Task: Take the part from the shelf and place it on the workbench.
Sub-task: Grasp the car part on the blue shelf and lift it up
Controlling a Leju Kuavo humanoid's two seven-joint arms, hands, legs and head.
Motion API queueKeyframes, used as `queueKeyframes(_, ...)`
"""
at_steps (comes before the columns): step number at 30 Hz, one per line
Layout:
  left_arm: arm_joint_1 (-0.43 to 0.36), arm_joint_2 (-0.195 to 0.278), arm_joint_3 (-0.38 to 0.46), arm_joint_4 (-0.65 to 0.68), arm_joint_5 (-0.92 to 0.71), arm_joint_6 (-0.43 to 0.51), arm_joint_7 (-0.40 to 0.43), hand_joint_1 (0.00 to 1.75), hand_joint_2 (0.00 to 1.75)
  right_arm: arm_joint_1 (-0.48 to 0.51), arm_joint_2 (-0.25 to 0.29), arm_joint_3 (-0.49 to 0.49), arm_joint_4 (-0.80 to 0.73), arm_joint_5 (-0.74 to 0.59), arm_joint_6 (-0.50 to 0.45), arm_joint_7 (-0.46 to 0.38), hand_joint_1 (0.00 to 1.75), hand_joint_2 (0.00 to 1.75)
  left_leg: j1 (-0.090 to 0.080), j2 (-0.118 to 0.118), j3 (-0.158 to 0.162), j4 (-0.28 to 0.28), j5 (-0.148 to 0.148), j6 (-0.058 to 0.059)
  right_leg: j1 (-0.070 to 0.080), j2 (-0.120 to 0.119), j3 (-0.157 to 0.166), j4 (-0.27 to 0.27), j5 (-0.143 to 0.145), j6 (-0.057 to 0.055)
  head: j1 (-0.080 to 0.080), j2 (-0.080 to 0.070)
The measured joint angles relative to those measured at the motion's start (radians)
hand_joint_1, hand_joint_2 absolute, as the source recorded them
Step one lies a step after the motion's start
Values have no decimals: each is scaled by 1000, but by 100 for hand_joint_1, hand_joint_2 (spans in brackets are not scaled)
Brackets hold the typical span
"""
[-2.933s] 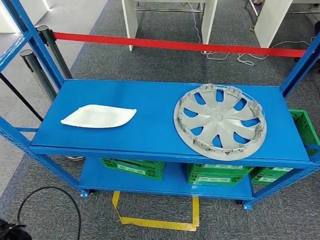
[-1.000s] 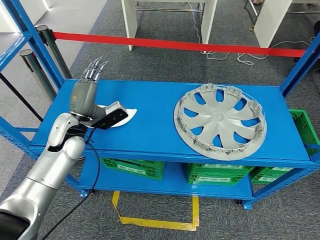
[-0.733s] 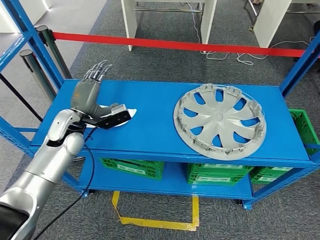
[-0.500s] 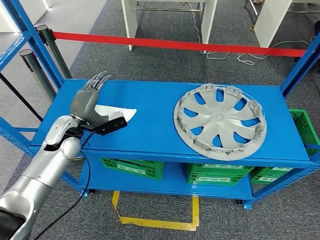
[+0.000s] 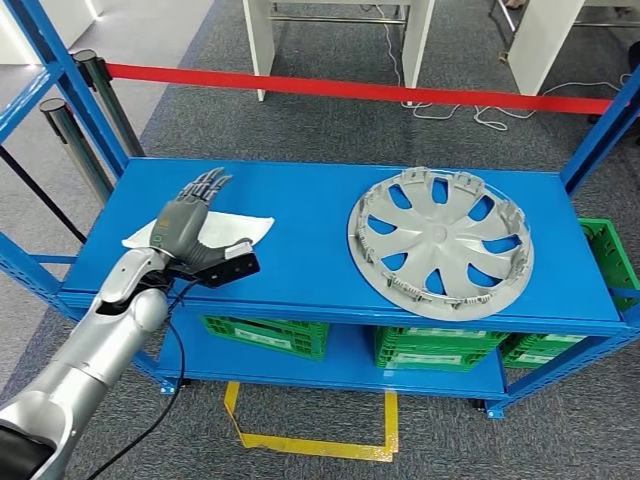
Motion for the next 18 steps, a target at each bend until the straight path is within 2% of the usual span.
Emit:
queueKeyframes(10,-2,-9,-12,21,-1,-4,0,0,0,0,-1,5,0,4,-7,9,0,0,0,0,0,0,0,0,0,0,0,0,0,0,0,0)
queueKeyframes(14,-9,-37,-17,52,-1,-11,0,0,175,-2,-5,10,0,12,-3,11,0,0,0,0,0,0,0,0,0,0,0,0,0,0,0,0)
queueKeyframes(18,-30,-77,-38,111,-16,-2,0,0,175,-4,-7,19,0,23,8,3,0,0,0,0,0,1,0,0,0,0,0,0,0,1,0,0)
